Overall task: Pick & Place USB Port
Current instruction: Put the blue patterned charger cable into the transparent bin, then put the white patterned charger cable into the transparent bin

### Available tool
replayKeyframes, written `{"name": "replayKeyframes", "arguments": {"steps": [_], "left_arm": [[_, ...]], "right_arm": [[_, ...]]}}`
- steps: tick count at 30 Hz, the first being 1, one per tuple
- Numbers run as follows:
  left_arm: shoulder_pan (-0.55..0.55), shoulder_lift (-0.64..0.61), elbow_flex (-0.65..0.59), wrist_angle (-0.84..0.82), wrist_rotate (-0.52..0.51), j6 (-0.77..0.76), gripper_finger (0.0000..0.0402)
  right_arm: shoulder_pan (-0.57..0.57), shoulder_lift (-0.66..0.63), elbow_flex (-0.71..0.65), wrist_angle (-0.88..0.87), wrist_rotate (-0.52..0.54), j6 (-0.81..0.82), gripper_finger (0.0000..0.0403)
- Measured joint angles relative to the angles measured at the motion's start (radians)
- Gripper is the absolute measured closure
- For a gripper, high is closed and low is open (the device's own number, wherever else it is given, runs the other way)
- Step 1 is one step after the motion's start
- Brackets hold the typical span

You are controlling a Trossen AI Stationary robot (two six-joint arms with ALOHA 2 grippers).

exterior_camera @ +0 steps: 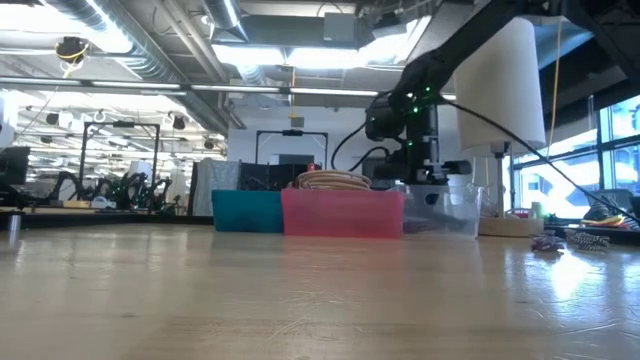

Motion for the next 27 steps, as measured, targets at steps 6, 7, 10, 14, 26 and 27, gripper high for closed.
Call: {"name": "replayKeyframes", "arguments": {"steps": [6, 7, 10, 14, 26, 27], "left_arm": [[0.000, 0.000, 0.000, 0.000, 0.000, 0.000, 0.0203], [0.000, 0.000, 0.000, 0.000, 0.002, 0.000, 0.0203], [0.000, 0.000, 0.000, 0.000, 0.006, 0.000, 0.0203], [0.000, 0.000, 0.000, 0.000, 0.006, -0.001, 0.0203], [0.000, 0.000, 0.000, 0.000, 0.006, -0.003, 0.0203], [0.000, 0.000, 0.000, 0.000, 0.008, -0.003, 0.0203]], "right_arm": [[0.000, 0.002, 0.000, 0.026, 0.026, -0.017, 0.0358], [0.000, 0.002, 0.000, 0.025, 0.026, -0.017, 0.0343], [0.000, 0.002, 0.000, 0.029, 0.027, -0.018, 0.0297], [0.000, 0.002, 0.000, 0.033, 0.023, -0.017, 0.0255], [0.102, -0.113, -0.001, 0.030, 0.230, -0.122, 0.0233], [0.122, -0.130, -0.001, 0.008, 0.241, -0.134, 0.0235]]}}
